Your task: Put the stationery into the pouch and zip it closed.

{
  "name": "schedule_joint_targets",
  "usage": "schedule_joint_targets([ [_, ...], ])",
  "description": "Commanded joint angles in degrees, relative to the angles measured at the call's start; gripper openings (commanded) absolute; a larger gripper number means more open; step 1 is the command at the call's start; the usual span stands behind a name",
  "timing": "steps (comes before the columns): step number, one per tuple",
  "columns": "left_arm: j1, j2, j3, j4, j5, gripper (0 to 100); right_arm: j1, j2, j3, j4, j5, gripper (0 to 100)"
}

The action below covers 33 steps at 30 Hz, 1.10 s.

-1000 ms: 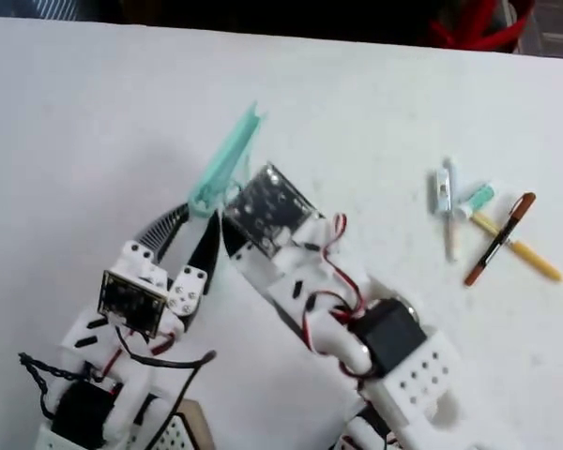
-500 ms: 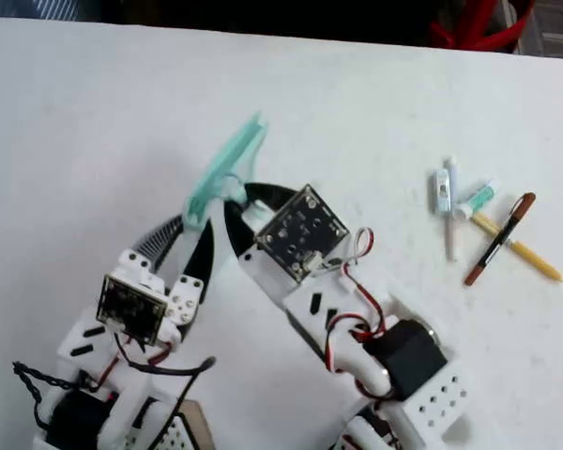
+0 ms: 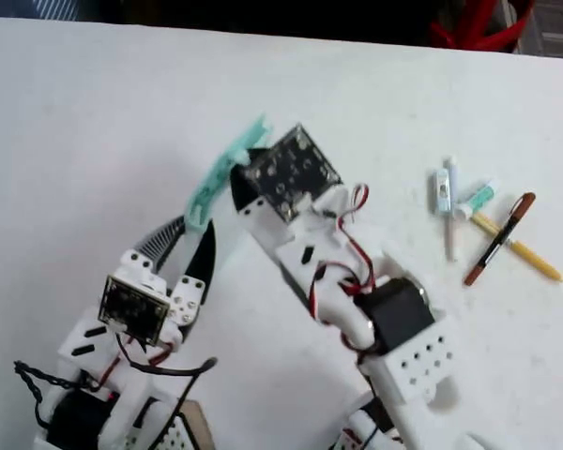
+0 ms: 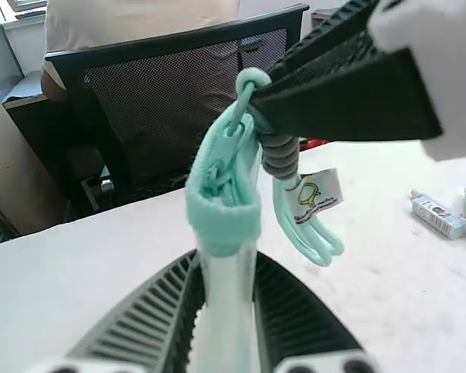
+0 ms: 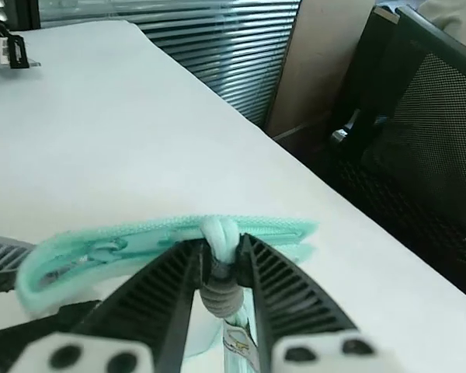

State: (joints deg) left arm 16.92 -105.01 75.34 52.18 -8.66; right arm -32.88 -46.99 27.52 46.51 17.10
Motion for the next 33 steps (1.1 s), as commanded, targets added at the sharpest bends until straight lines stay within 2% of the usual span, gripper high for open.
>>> schedule_joint_targets([
  [1, 0.22, 0.40, 1.85, 1.23, 0.00, 2, 4.53, 2.15, -5.54, -0.22, 0.00, 1.9],
  [25, 0.13, 0.40, 2.64, 0.97, 0.00, 2, 14.99, 12.79, -7.82, -6.46, -0.09, 1.9],
  [33, 0.13, 0.40, 2.64, 0.97, 0.00, 2, 14.55, 12.70, -7.82, -6.29, -0.53, 2.2],
])
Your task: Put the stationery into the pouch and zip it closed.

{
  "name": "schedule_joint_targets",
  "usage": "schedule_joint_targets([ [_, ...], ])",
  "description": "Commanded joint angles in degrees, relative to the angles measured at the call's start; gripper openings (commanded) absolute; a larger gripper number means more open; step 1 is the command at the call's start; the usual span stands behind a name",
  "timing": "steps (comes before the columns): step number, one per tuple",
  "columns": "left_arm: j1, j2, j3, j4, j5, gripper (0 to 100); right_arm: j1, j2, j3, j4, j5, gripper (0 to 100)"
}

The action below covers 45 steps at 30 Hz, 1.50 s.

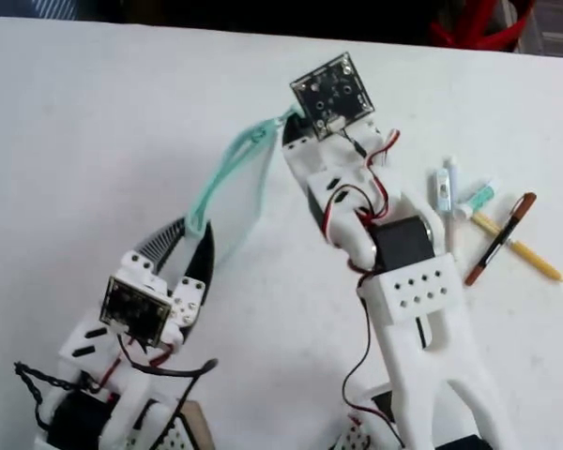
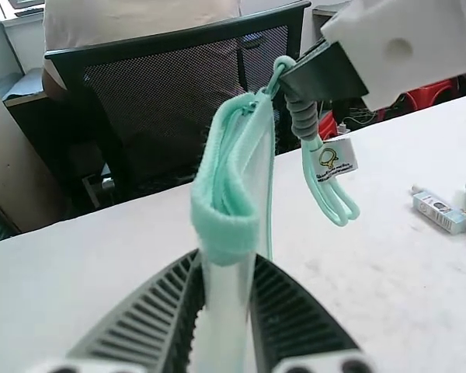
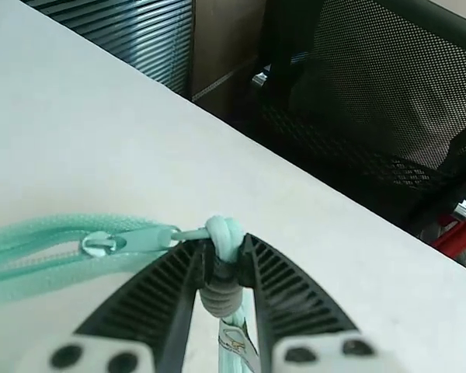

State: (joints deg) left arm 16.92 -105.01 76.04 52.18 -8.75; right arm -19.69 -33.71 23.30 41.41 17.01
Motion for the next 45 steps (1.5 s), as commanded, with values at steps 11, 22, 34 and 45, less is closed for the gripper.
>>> schedule_joint_targets([
  [11, 0.13, 0.40, 2.11, 0.97, 0.09, 2, -1.89, -17.27, -3.60, 6.73, -8.18, 26.8],
  [22, -2.33, 0.40, 2.20, 0.97, 0.26, 2, 16.75, -18.24, 0.53, 16.04, -8.62, 23.1],
  [34, -3.65, 0.40, 9.49, -6.51, 0.09, 2, 18.86, 9.71, 19.60, 2.24, -22.24, 23.1],
  [45, -3.65, 0.40, 11.16, -8.00, 0.09, 2, 18.24, 17.63, 22.95, -7.60, -20.13, 23.1],
])
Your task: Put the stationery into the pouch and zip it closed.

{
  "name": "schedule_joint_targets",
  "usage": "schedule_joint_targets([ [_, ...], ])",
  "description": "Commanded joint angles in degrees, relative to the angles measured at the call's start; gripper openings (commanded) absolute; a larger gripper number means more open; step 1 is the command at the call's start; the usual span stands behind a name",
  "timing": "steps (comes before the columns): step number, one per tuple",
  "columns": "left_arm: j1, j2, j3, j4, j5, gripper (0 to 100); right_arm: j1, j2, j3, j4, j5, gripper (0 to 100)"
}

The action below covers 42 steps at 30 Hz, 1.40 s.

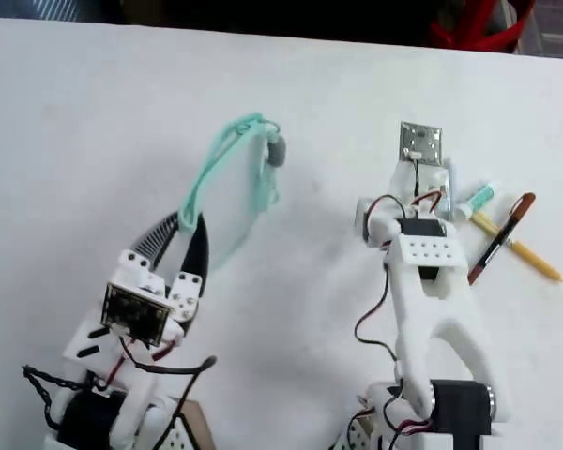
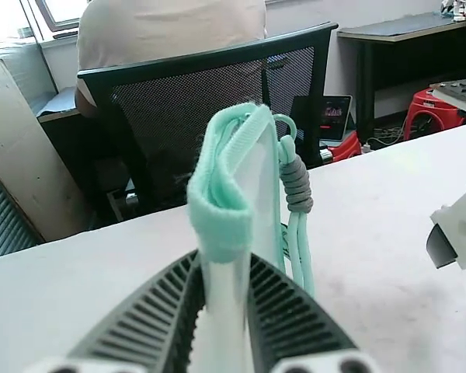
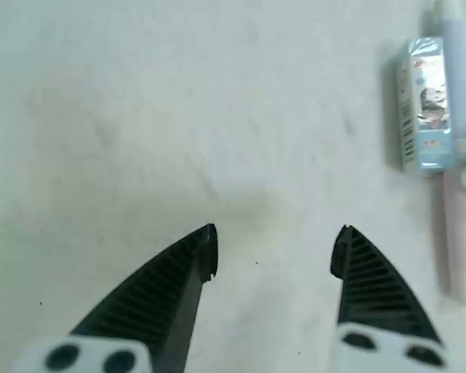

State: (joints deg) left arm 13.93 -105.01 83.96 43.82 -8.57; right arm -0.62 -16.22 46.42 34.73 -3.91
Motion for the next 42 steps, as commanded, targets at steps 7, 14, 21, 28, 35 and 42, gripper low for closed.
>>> schedule_joint_targets([
  [7, -0.66, 0.40, 3.16, 0.35, -0.18, 2, -0.75, 0.22, -0.09, -3.47, 0.97, 23.1],
  [14, -0.66, 0.40, 3.16, 0.35, -0.18, 2, -1.71, 0.22, 0.00, -3.56, 0.97, 23.1],
  [21, -0.66, 0.40, 3.25, 0.35, -0.18, 2, -2.07, 0.22, 0.79, -3.82, 0.97, 23.1],
  [28, -0.66, 0.40, 3.25, 0.35, -0.18, 2, -2.07, 0.22, 0.88, -3.82, 0.97, 23.1],
  [35, -0.66, 0.40, 3.25, 0.35, -0.18, 2, -2.07, 0.22, 1.05, -3.82, 0.97, 23.1],
  [42, -0.75, 0.40, 3.34, 0.35, -0.18, 2, -1.98, 0.22, 1.05, -3.82, 0.97, 23.1],
])
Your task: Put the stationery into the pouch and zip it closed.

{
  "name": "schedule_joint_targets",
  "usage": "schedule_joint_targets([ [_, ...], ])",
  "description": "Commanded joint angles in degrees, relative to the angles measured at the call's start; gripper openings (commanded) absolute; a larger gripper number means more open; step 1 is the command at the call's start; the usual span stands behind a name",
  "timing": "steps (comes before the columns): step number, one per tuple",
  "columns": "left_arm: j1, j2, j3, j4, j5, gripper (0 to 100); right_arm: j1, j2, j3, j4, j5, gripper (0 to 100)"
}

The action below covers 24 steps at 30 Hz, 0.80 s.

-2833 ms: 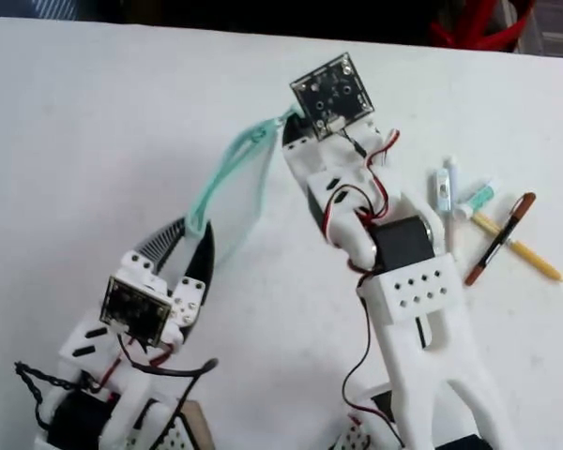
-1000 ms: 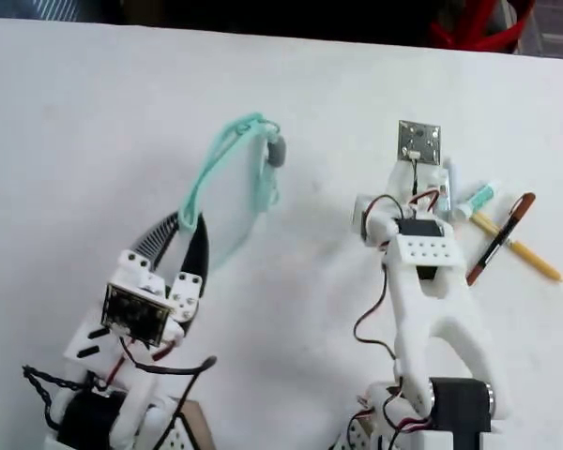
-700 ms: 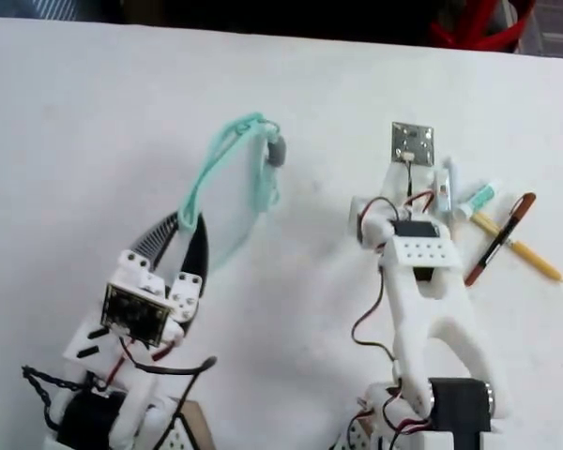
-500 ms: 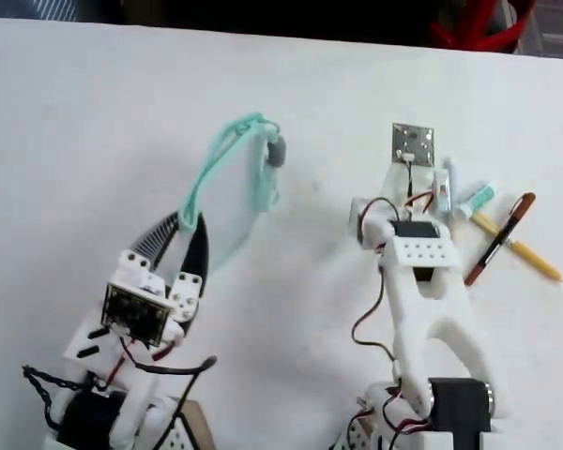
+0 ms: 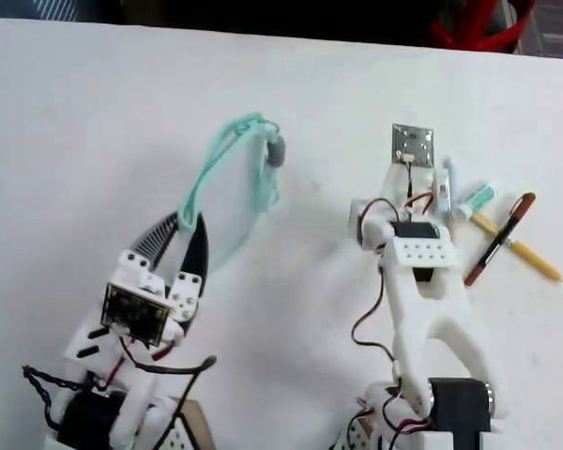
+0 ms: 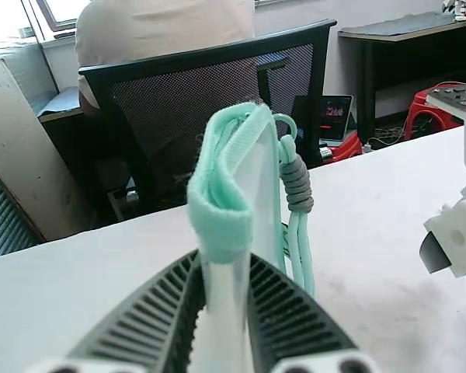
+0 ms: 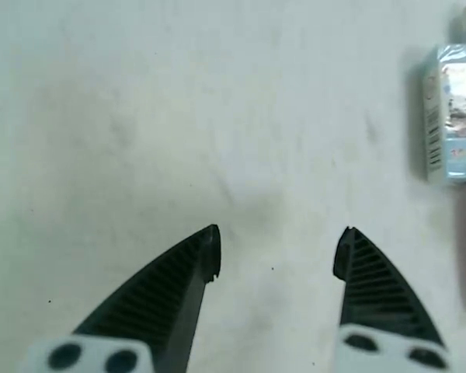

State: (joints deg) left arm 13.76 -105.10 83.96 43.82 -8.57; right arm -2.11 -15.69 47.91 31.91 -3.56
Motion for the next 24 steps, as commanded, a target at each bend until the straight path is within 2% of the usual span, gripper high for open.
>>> schedule_joint_targets([
  [1, -0.57, 0.48, 3.25, 0.35, -0.18, 2, -0.48, -0.31, -0.44, -1.01, 0.62, 23.1],
  [17, -0.57, 0.48, 2.99, 0.35, -0.18, 2, 0.13, -0.40, -0.79, -1.01, 0.70, 23.1],
  [19, -0.57, 0.48, 2.99, 0.35, -0.18, 2, 2.42, -0.40, -1.41, -2.15, 0.70, 23.1],
  [24, -0.57, 0.48, 2.99, 0.35, -0.18, 2, 13.76, -0.13, -4.48, -3.03, -0.53, 23.1],
])
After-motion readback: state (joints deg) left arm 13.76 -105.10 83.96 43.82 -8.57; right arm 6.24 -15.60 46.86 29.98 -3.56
